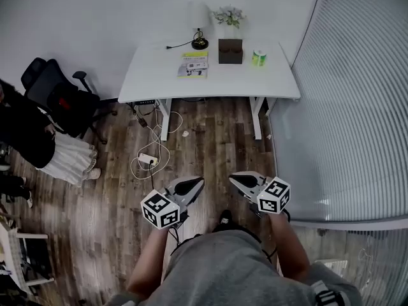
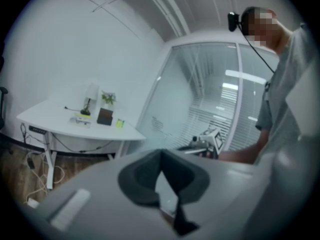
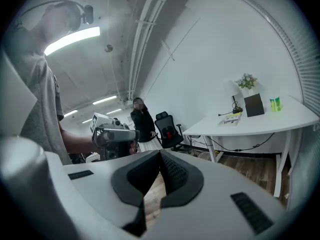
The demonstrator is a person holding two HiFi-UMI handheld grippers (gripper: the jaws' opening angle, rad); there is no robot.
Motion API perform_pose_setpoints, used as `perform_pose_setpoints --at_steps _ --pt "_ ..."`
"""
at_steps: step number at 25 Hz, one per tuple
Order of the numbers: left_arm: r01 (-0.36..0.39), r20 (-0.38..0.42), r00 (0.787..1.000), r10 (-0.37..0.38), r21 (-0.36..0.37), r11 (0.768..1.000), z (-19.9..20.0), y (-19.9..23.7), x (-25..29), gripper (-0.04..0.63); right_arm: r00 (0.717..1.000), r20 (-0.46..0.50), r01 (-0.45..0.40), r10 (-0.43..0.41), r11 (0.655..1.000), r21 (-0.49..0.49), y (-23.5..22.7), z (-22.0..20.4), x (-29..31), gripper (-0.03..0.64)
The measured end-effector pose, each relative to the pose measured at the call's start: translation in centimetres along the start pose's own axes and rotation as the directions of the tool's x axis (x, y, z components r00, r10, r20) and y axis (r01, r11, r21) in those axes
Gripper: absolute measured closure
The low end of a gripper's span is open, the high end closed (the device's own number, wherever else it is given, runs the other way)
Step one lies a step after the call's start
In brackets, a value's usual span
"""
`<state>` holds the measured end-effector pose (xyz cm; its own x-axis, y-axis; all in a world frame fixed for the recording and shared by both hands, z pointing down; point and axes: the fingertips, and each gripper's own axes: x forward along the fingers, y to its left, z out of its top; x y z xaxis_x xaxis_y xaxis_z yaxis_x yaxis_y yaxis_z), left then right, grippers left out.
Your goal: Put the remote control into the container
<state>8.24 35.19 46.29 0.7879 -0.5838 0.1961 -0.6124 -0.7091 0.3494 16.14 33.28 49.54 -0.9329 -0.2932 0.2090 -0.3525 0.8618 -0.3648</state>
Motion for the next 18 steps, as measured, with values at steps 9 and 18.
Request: perform_pose_setpoints --at_steps 9,18 --pt "-0.063 -0.015 0.998 0.063 -0.04 0.997 -1.0 -0.6 1.1 0.6 0.998 -0.007 -0.056 0.057 0.996 0.063 -0.8 -1.3 -2.7 0.6" --pt "-0.048 -0.019 0.999 0.047 -0.063 0.997 -1.8 -1.1 3.3 0.6 0.997 -0.069 -0.015 0.018 0.999 0.043 -2.6 -2.8 -5.4 0.6"
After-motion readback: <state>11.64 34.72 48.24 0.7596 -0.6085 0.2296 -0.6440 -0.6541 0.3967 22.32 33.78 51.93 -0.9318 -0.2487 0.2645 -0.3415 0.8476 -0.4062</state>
